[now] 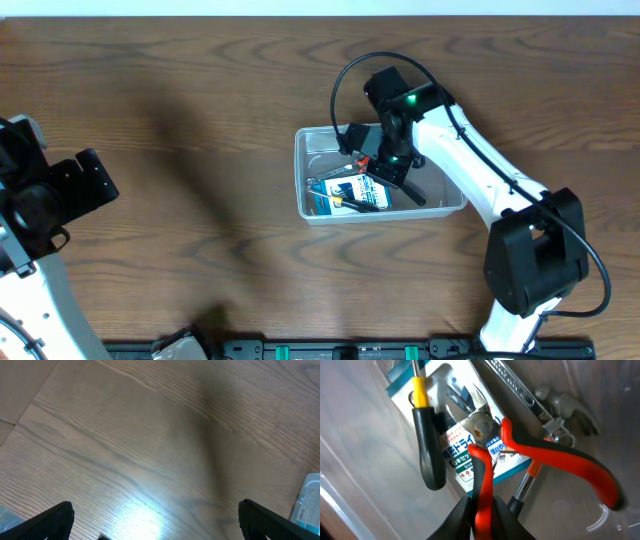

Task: Pack container
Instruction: 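Lower the pliers into the container and open the right gripper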

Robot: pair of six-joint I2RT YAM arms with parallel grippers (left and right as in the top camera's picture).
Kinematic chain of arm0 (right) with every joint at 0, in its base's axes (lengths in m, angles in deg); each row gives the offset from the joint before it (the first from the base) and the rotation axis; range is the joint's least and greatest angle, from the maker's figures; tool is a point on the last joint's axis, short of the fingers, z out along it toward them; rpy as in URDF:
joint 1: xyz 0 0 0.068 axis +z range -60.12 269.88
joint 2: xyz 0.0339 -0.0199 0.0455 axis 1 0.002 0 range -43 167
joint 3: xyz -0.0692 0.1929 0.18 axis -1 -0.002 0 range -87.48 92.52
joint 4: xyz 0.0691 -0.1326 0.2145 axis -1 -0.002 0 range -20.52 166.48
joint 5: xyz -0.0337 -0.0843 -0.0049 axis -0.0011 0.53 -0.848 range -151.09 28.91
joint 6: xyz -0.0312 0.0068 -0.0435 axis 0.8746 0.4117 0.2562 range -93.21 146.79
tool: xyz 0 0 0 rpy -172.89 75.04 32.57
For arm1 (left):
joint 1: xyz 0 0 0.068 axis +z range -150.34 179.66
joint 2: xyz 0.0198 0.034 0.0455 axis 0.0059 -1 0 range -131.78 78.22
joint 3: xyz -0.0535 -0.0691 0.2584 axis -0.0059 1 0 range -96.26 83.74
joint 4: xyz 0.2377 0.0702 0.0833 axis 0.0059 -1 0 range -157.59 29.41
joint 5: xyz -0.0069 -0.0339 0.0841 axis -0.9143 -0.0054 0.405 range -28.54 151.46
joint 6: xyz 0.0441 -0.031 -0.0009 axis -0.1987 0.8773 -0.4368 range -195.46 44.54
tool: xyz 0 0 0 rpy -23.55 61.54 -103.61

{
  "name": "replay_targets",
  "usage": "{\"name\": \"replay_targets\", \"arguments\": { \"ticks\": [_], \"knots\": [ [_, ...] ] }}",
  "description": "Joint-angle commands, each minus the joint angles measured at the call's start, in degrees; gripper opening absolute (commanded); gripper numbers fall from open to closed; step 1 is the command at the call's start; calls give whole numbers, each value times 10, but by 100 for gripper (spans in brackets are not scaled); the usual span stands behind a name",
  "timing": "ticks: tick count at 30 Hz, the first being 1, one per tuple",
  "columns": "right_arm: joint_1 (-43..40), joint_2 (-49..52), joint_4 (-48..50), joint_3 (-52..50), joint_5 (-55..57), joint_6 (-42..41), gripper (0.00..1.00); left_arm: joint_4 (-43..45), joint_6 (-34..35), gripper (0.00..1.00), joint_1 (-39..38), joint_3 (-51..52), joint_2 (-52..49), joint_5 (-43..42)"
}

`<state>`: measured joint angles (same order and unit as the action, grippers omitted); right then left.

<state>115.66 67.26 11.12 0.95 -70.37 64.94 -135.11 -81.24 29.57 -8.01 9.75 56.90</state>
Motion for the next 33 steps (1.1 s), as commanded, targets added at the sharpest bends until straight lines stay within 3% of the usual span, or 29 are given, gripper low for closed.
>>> {"name": "replay_targets", "arguments": {
  "ticks": [1,10,12,14,16,17,26,33],
  "knots": [
    [-6,5,5,-5,-17,7,20,0,7,98,3,-6,-1,-4],
    [-6,5,20,-2,-17,-4,37,0,7,98,3,-6,-1,-4],
    [-6,5,19,8,-16,-20,45,0,7,98,3,-6,-1,-4],
    [-6,3,16,26,-7,-52,60,0,7,98,3,-6,-1,-4],
    [-7,-1,3,56,11,-94,89,0,7,98,3,-6,-1,-4],
    [-8,-3,-9,78,22,-117,99,0,7,98,3,-6,-1,-4],
    [-47,-67,-125,273,150,-273,99,0,7,98,3,-6,-1,-4],
    [-115,-217,-123,285,181,-315,99,0,7,98,3,-6,-1,-4]
  ]
}}
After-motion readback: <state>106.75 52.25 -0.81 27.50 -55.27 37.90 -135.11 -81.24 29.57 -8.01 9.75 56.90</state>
